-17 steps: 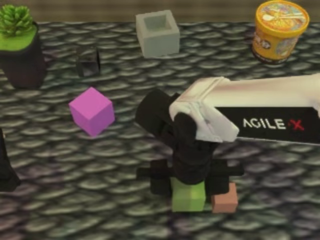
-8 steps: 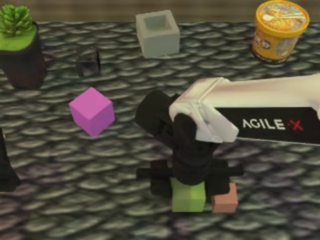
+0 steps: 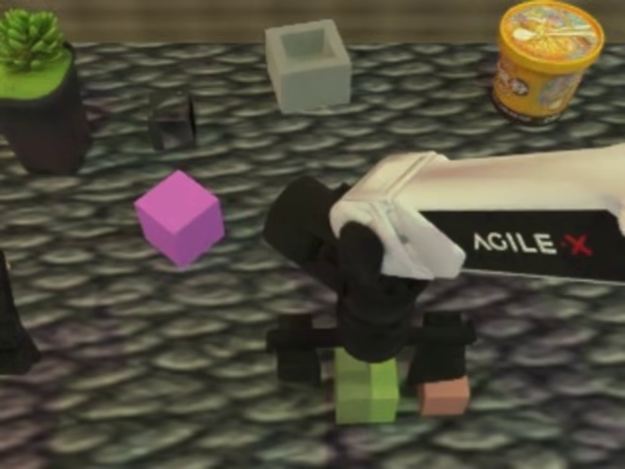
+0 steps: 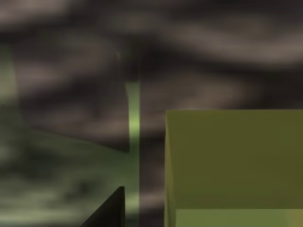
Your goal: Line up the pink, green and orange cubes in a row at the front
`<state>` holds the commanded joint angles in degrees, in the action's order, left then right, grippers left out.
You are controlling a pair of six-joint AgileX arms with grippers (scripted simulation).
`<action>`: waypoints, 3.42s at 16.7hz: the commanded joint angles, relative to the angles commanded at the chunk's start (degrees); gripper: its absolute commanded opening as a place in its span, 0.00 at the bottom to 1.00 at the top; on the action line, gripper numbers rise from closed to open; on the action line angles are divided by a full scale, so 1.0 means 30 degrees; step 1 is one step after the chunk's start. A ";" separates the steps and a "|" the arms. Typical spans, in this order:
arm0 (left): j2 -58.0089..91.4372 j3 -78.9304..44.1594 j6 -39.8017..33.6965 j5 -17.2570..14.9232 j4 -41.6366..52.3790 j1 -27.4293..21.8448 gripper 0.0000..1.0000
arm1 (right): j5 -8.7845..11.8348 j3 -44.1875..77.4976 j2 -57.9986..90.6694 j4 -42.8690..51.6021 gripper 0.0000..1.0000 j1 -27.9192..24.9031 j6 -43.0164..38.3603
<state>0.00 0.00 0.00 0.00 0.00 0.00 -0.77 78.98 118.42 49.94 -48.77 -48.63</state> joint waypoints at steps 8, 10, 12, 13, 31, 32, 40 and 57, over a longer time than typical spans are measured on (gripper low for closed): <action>0.0000 0.0000 0.0000 0.0000 0.0000 0.0000 1.00 | -0.0019 0.0296 -0.0104 0.0332 1.00 -0.0073 0.0035; 0.0000 0.0000 0.0000 0.0000 0.0000 0.0000 1.00 | -0.0025 0.1067 -0.0476 0.1466 1.00 -0.0218 0.0109; 0.0000 0.0000 0.0000 0.0000 0.0000 0.0000 1.00 | 0.0010 0.1984 -0.0952 0.3206 1.00 -0.0241 0.0072; 0.0000 0.0000 0.0000 0.0000 0.0000 0.0000 1.00 | 0.0019 0.2425 -0.1198 0.3902 1.00 -0.0230 0.0041; 1.2228 -1.1197 0.2627 0.0116 0.7338 -0.1588 1.00 | -0.2506 -0.5818 -1.4316 -0.1067 1.00 0.4708 0.5796; 1.4289 -1.2963 0.3035 0.0088 0.8516 -0.1872 1.00 | -0.2697 -0.7314 -1.6367 -0.1998 1.00 0.5510 0.6653; 3.1258 -2.7187 0.6266 -0.0138 1.7943 -0.4121 1.00 | -0.2463 -1.9256 -3.1148 -0.9734 1.00 1.1913 1.2883; 4.3573 -3.7875 0.8588 -0.0073 2.4321 -0.5490 1.00 | 0.0258 -2.6328 -3.9472 -1.6646 1.00 1.6065 1.6210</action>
<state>130.72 -113.62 25.76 -0.22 72.96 -16.47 0.00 0.00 0.00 0.00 -0.57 0.00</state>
